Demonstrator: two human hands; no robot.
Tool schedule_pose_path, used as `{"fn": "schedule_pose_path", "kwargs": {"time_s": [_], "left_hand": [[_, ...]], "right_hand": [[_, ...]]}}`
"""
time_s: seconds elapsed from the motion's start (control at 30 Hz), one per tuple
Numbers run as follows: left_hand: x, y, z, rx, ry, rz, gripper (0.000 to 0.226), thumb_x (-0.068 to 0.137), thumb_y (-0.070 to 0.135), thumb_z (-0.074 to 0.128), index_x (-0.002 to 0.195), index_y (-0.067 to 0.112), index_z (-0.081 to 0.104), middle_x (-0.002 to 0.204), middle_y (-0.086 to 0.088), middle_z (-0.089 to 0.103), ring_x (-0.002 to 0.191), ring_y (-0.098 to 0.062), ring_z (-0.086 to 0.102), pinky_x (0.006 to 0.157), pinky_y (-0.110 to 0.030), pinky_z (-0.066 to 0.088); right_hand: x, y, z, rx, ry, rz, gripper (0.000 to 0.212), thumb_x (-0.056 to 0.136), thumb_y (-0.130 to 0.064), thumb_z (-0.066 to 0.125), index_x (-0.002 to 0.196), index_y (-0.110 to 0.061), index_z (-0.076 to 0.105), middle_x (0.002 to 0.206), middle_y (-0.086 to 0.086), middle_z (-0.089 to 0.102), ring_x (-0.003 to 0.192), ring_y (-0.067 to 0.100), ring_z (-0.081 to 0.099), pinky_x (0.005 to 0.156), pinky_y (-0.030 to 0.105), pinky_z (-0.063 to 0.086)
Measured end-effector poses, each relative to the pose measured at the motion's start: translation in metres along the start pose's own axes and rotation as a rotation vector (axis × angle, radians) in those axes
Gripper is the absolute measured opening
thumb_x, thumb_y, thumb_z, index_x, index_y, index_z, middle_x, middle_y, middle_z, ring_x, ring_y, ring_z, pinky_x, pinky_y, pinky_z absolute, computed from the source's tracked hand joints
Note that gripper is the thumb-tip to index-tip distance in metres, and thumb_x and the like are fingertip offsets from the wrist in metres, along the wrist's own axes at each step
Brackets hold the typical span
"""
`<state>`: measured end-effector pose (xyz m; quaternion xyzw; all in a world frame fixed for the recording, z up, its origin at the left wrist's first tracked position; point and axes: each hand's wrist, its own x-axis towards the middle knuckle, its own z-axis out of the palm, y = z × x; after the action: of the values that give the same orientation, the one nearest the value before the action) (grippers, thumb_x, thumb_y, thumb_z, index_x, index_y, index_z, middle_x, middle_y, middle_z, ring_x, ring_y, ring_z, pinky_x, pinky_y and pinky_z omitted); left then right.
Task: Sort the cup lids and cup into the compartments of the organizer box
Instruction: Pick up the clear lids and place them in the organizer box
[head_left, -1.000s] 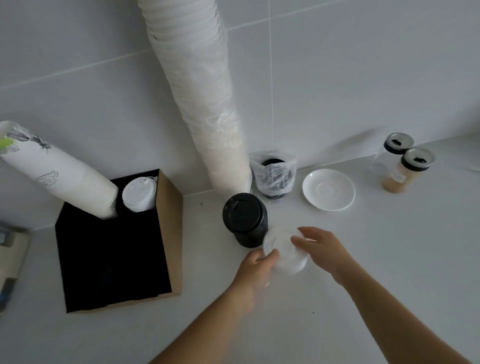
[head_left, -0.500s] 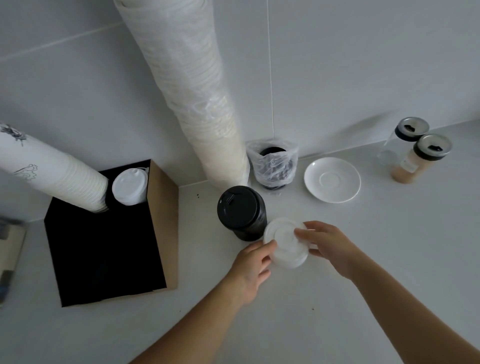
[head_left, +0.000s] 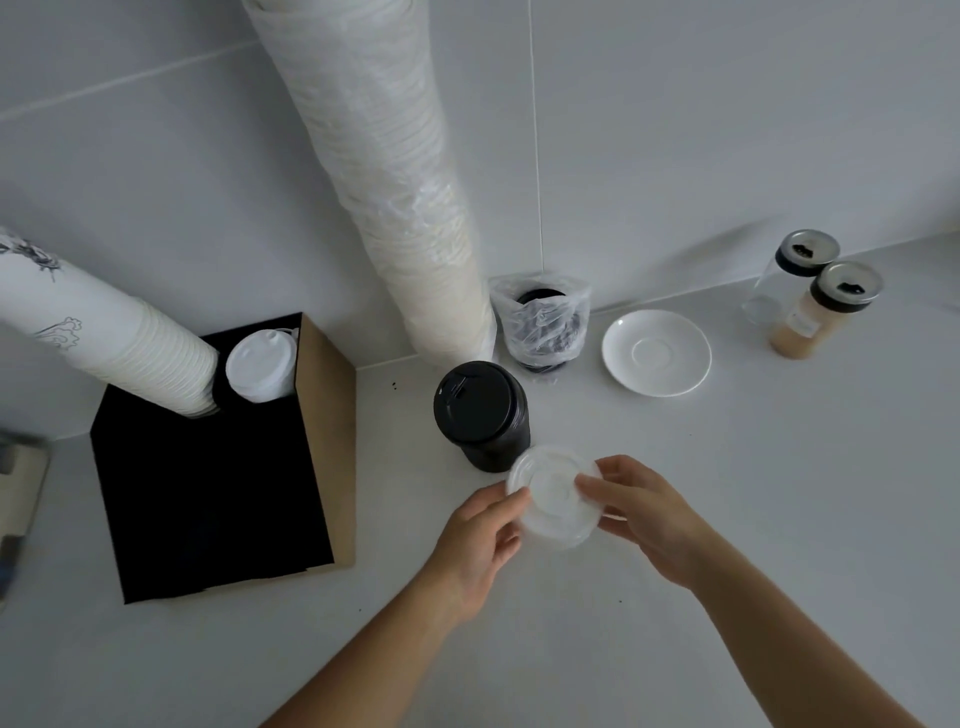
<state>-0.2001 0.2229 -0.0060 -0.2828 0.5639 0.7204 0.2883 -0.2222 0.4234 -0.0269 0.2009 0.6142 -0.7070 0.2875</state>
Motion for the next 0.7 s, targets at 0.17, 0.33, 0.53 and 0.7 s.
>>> {"fn": "schedule_pose_path", "kwargs": {"time_s": [0.17, 0.33, 0.53, 0.7], "left_hand": [[-0.024, -0.005, -0.02, 0.05, 0.0, 0.046, 0.033, 0.089, 0.031, 0.062, 0.12, 0.021, 0.061, 0.121, -0.003, 0.067, 0.117, -0.018, 0.06, 0.109, -0.037, 0.041], [-0.056, -0.012, -0.047, 0.054, 0.046, 0.108, 0.037, 0.087, 0.035, 0.063, 0.121, 0.024, 0.059, 0.121, -0.002, 0.067, 0.116, -0.018, 0.06, 0.109, -0.041, 0.04], [-0.092, -0.015, -0.071, 0.055, 0.065, 0.202, 0.03, 0.086, 0.04, 0.062, 0.115, 0.034, 0.058, 0.125, 0.002, 0.063, 0.119, -0.017, 0.056, 0.109, -0.04, 0.039], [-0.122, -0.02, -0.095, -0.026, 0.053, 0.27, 0.061, 0.07, 0.05, 0.065, 0.126, 0.028, 0.057, 0.125, 0.002, 0.066, 0.119, -0.017, 0.059, 0.109, -0.04, 0.04]], "right_hand": [[-0.019, 0.001, 0.023, -0.005, -0.046, -0.006, 0.039, 0.083, -0.026, 0.076, 0.112, -0.007, 0.06, 0.113, 0.017, 0.071, 0.105, 0.033, 0.069, 0.102, 0.046, 0.051], [-0.039, -0.001, 0.055, -0.057, -0.096, 0.001, 0.037, 0.082, -0.026, 0.077, 0.111, -0.01, 0.062, 0.112, 0.015, 0.072, 0.106, 0.031, 0.069, 0.103, 0.045, 0.05], [-0.063, -0.007, 0.09, -0.092, -0.112, -0.032, 0.033, 0.083, -0.021, 0.075, 0.112, -0.011, 0.062, 0.114, 0.014, 0.07, 0.107, 0.031, 0.067, 0.105, 0.046, 0.048], [-0.083, -0.015, 0.119, -0.104, -0.116, -0.069, 0.029, 0.085, -0.014, 0.071, 0.112, -0.007, 0.062, 0.113, 0.014, 0.07, 0.102, 0.029, 0.07, 0.092, 0.036, 0.053]]}}
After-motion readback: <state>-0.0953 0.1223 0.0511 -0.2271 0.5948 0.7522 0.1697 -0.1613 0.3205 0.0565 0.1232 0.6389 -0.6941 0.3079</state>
